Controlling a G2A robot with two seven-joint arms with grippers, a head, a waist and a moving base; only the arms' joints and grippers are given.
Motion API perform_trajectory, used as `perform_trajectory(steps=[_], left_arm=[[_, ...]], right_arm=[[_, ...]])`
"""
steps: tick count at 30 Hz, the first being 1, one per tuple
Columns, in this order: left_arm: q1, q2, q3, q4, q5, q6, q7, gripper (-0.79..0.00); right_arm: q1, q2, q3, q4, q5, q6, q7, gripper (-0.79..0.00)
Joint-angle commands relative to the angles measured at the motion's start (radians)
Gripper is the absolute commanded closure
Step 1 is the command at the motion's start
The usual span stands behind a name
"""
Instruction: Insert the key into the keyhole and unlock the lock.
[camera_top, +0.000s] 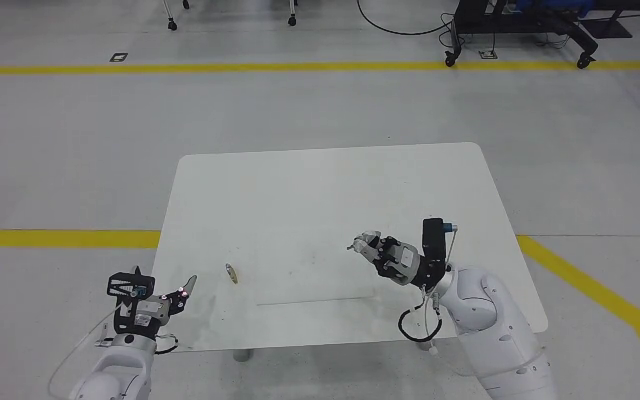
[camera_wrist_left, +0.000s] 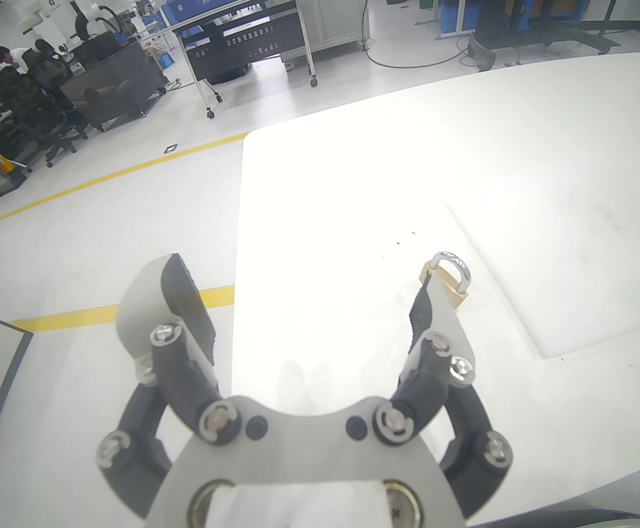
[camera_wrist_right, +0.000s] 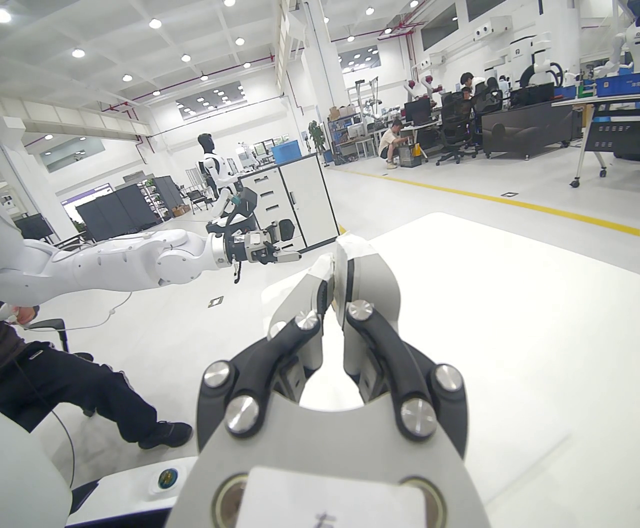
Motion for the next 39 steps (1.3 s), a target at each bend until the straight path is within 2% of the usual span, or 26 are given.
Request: perform_trajectory(steps=[1,4,6,8,11,14,16,18,21,24,35,37,39], left_arm=[[0.0,0.0,0.0,0.0,0.0,0.0,0.0,-0.785],[-0.003,0.0,0.004,-0.005,0.011,0.0,0.005,-0.785],[-0.012,-0.002,0.022,-0.029,-0.031,-0.066,0.014,-0.785],[-0.039,-0.001,0.02,-0.044,-0.123,-0.168,0.012,-0.785],[-0.105,0.003,0.029,-0.045,-0.303,-0.384,-0.043,-0.785],[-0.221,0.009,0.08,-0.008,-0.531,-0.612,-0.21,-0.785],[-0.291,0.01,0.125,0.03,-0.67,-0.682,-0.306,-0.785],[-0.392,0.008,0.189,0.093,-0.84,-0.713,-0.431,-0.785],[-0.505,0.003,0.271,0.169,-1.019,-0.738,-0.544,-0.785],[-0.575,0.0,0.313,0.23,-1.092,-0.701,-0.623,-0.785],[-0.564,-0.001,0.319,0.219,-1.08,-0.695,-0.608,-0.785],[-0.55,-0.003,0.342,0.197,-1.073,-0.727,-0.587,-0.785],[-0.554,-0.008,0.377,0.21,-1.134,-0.773,-0.579,-0.785]], right_arm=[[0.0,0.0,0.0,0.0,0.0,0.0,0.0,0.0],[-0.004,-0.002,-0.002,0.006,0.043,0.033,-0.024,0.0],[0.003,-0.004,-0.012,0.029,0.128,0.063,-0.022,0.0],[0.017,-0.003,-0.018,0.051,0.209,0.078,0.007,0.0],[0.037,0.002,-0.032,0.079,0.322,0.1,0.083,0.0],[0.057,0.009,-0.046,0.097,0.437,0.136,0.188,0.0],[0.063,0.011,-0.054,0.1,0.491,0.155,0.229,0.0],[0.07,0.015,-0.063,0.102,0.545,0.19,0.29,0.0],[0.078,0.018,-0.07,0.105,0.613,0.212,0.34,0.0],[0.084,0.02,-0.069,0.108,0.631,0.212,0.358,0.0],[0.084,0.02,-0.069,0.108,0.631,0.212,0.358,0.0],[0.072,0.019,-0.078,0.091,0.641,0.243,0.36,0.0],[0.065,0.02,-0.085,0.081,0.675,0.261,0.379,0.0]])
